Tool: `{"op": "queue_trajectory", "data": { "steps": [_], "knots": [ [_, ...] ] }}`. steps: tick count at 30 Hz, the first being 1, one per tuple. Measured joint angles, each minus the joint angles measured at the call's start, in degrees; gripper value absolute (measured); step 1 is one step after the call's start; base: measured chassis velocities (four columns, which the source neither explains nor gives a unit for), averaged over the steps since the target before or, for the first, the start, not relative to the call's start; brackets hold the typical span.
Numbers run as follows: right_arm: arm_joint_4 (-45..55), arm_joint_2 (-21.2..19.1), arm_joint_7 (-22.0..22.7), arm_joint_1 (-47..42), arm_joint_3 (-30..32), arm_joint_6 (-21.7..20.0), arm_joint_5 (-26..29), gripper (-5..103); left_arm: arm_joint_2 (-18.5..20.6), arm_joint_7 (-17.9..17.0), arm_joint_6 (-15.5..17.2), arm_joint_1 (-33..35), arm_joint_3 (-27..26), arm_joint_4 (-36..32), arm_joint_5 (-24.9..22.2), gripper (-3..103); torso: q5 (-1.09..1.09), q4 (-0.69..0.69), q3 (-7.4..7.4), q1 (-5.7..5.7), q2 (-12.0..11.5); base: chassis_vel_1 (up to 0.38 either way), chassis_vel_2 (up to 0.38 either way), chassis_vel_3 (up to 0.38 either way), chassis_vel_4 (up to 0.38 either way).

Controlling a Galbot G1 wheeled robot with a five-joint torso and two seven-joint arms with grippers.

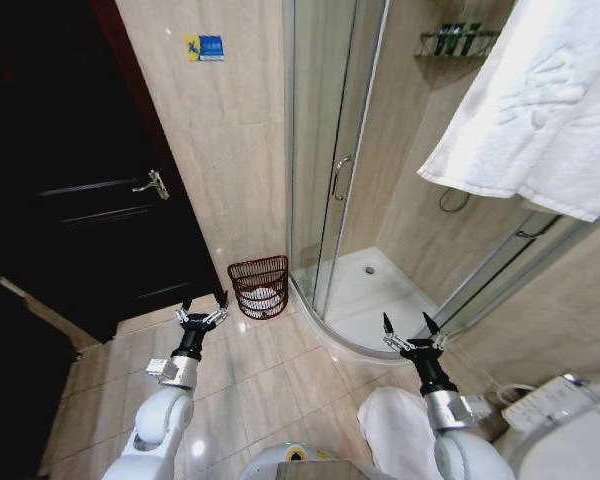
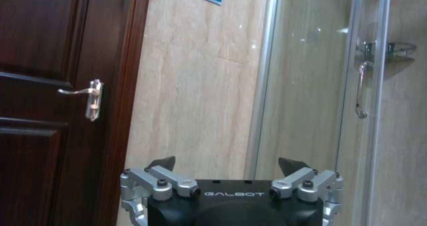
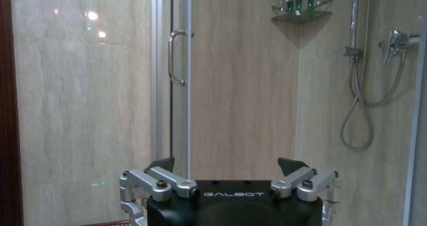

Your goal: Discard the used towel into the hamper.

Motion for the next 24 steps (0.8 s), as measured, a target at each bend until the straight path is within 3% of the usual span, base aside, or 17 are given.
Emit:
{"op": "queue_trajectory", "data": {
  "steps": [24],
  "knots": [
    [0.0,0.0,0.0,0.0,0.0,0.0,0.0,100,0.0,0.0,0.0,0.0,0.0,0.0,0.0,100,0.0,0.0,0.0,0.0,0.0,0.0,0.0,0.0,0.0]
  ]
}}
